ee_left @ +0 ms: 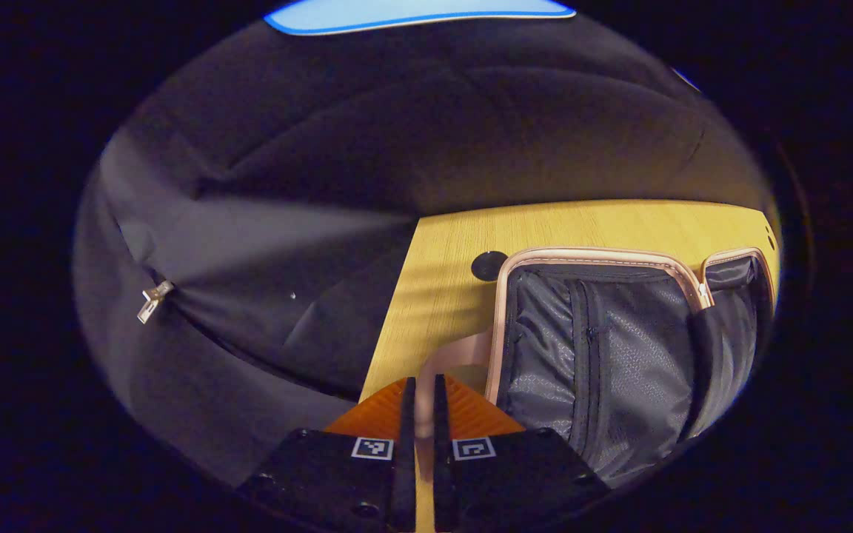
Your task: First open the suitcase, pack the skin care products into it, and then close the suitcase.
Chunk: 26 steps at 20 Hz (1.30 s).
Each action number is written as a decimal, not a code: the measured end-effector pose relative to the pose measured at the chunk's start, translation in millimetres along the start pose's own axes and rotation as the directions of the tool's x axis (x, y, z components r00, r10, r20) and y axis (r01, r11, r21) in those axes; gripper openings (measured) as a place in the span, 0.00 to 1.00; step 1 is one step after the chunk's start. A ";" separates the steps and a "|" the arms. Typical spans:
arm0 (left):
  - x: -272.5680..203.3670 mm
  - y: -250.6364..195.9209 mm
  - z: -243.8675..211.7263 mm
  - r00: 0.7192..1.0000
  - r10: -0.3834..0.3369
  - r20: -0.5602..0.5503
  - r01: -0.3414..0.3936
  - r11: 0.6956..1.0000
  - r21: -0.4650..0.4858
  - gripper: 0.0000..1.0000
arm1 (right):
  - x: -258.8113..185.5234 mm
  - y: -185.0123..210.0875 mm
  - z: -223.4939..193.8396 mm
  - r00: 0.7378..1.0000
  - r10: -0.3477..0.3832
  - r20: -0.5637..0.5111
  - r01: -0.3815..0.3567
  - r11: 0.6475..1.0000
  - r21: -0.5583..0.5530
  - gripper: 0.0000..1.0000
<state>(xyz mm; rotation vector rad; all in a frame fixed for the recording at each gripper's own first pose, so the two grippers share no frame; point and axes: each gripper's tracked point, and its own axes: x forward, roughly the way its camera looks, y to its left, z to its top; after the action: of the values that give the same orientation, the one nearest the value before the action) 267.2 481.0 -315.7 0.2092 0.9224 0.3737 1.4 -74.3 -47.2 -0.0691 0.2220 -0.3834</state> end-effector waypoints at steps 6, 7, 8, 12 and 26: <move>1.2 12.6 -4.6 0.999 0.027 0.038 -0.026 0.999 -0.040 0.31 | -11.4 18.7 4.1 1.000 0.019 0.004 -0.019 0.999 -0.026 0.96; -9.9 10.0 2.3 0.998 0.009 0.063 -0.006 0.999 -0.046 0.40 | -13.1 21.0 7.9 0.999 0.025 0.021 -0.024 0.999 -0.030 0.97; -23.6 5.0 11.6 0.995 -0.014 0.095 0.018 0.999 -0.050 0.58 | -14.4 24.6 9.8 0.999 0.033 0.031 -0.032 0.999 -0.029 0.97; -91.2 -33.3 40.0 0.956 -0.063 0.286 0.107 0.984 -0.141 0.94 | -19.2 30.4 1.4 0.999 0.044 0.027 -0.045 0.999 0.005 0.93; -274.7 -231.0 59.5 0.751 -0.145 0.644 0.387 0.887 -0.252 0.97 | 17.7 -18.8 -49.1 0.993 0.110 -0.040 -0.110 0.994 0.009 0.93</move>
<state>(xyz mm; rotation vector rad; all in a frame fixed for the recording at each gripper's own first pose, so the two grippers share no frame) 217.0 158.3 -155.4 -0.1590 0.2098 0.1768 -0.6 -99.6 -96.5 -0.0420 0.2635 -0.2760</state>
